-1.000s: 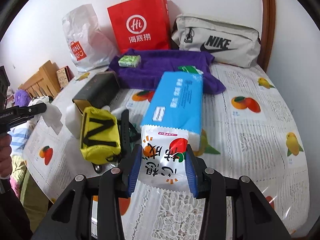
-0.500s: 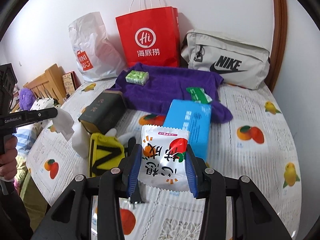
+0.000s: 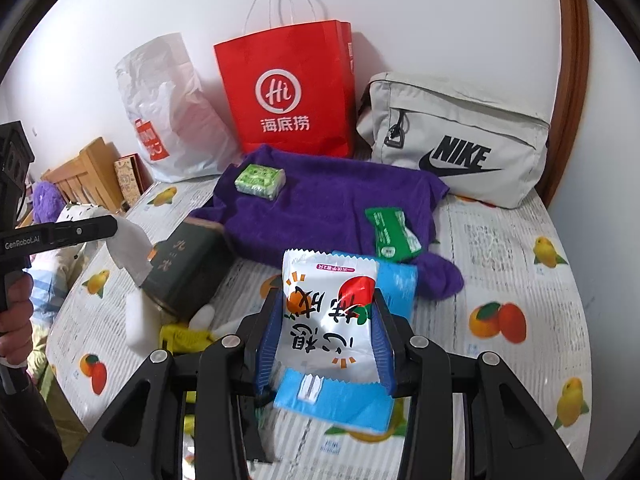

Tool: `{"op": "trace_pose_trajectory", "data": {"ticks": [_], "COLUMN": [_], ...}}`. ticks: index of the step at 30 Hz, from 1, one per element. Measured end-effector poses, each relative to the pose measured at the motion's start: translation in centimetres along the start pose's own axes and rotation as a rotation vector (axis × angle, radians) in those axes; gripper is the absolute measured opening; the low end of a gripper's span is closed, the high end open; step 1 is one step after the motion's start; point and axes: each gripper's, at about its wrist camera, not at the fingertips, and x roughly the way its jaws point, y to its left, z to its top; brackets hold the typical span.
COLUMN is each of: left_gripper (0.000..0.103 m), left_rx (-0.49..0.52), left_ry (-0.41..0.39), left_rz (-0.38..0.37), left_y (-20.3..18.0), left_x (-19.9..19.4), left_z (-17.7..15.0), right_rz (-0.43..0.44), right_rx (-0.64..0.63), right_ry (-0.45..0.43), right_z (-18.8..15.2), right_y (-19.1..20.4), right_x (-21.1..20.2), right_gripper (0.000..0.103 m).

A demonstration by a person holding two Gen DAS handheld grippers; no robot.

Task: Organize soft objects
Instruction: 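Carry the white packet with the right tool while the left tool carries the cloth toward the purple towel, then release the white packet onto the purple towel with the right tool while the left tool drops the cloth there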

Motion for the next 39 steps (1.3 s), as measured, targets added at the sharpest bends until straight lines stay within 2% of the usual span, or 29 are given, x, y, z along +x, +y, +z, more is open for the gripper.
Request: {"op": "trace_pose_trajectory", "data": {"ticks": [18,23,33,39], "left_gripper": [0.028,0.028,0.028,0.028], "left_rx": [-0.033,-0.056,-0.048,0.001], "left_ry": [0.055,0.072,0.16,0.237], "left_rz": [-0.003,0.002,0.005,0.053], "left_y": [0.8,1.4,2.3,2.8], "left_x": [6.7,8.7,13.9,16.9], "left_z": [6.8,8.2,9.1,8.9], "right_rz": [-0.019,-0.019,-0.044,-0.053], "right_rx": [0.007,-0.004,-0.013,-0.027], "right_ry": [0.028,0.075,0.157,0.203], "right_z": [7.3,9.0,9.9,10.6], "right_y": [-3.3,-4.5,-6.4,-7.1], "right_x": [8.0,11.3,16.6,19.2], "right_gripper": [0.042,0.042,0.042,0.042]}}
